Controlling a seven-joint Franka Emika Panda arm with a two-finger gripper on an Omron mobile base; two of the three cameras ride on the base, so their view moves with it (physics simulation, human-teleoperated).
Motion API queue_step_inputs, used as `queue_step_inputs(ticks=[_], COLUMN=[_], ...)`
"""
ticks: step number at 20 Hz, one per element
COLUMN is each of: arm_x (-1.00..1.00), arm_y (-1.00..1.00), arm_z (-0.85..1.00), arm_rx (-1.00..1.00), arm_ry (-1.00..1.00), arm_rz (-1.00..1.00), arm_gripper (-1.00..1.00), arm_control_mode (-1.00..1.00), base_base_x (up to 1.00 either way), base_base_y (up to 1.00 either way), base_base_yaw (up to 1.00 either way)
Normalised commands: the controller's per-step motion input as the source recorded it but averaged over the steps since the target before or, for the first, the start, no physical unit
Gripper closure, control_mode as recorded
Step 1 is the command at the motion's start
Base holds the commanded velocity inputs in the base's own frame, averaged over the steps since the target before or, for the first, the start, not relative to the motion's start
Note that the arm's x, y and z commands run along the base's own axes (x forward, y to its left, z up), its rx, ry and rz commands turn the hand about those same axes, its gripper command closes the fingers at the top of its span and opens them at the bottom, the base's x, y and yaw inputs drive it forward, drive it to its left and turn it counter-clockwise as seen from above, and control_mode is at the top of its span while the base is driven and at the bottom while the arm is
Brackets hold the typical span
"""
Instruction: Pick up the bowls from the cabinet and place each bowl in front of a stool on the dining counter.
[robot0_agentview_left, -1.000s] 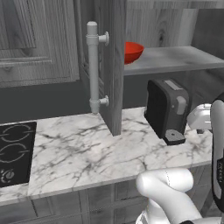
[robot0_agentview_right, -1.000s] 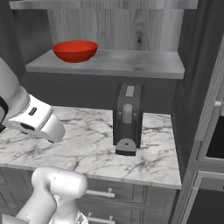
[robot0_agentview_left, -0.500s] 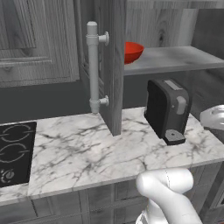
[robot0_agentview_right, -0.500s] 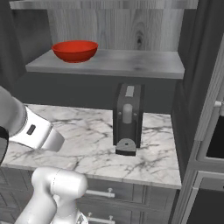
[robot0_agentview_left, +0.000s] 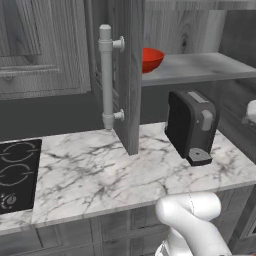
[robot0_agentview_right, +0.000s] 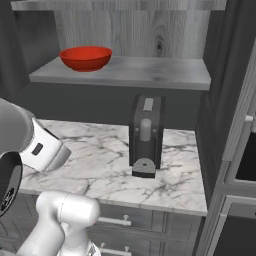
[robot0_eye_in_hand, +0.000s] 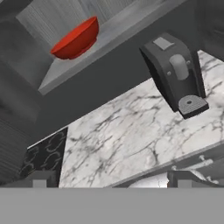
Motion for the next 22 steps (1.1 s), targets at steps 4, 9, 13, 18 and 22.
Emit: queue_step_inputs(ticks=[4, 9, 13, 18, 22], arm_x=[0.06, 0.32, 0.53, 0.68, 0.71], arm_y=[0.04, 0.26, 0.26, 0.15, 0.02], arm_z=[0.21, 0.13, 0.07, 0.03, 0.0], arm_rx=[0.12, 0.05, 0.04, 0.08, 0.12], arm_ry=[-0.04, -0.01, 0.0, 0.0, 0.02], arm_rz=[0.0, 0.0, -0.01, -0.03, -0.05], arm_gripper=[-1.0, -1.0, -1.0, -1.0, -1.0], arm_control_mode=[-1.0, -1.0, -1.0, -1.0, -1.0], base_base_x=[0.0, 0.0, 0.0, 0.0, 0.0], base_base_y=[0.0, 0.0, 0.0, 0.0, 0.0], base_base_yaw=[0.0, 0.0, 0.0, 0.0, 0.0])
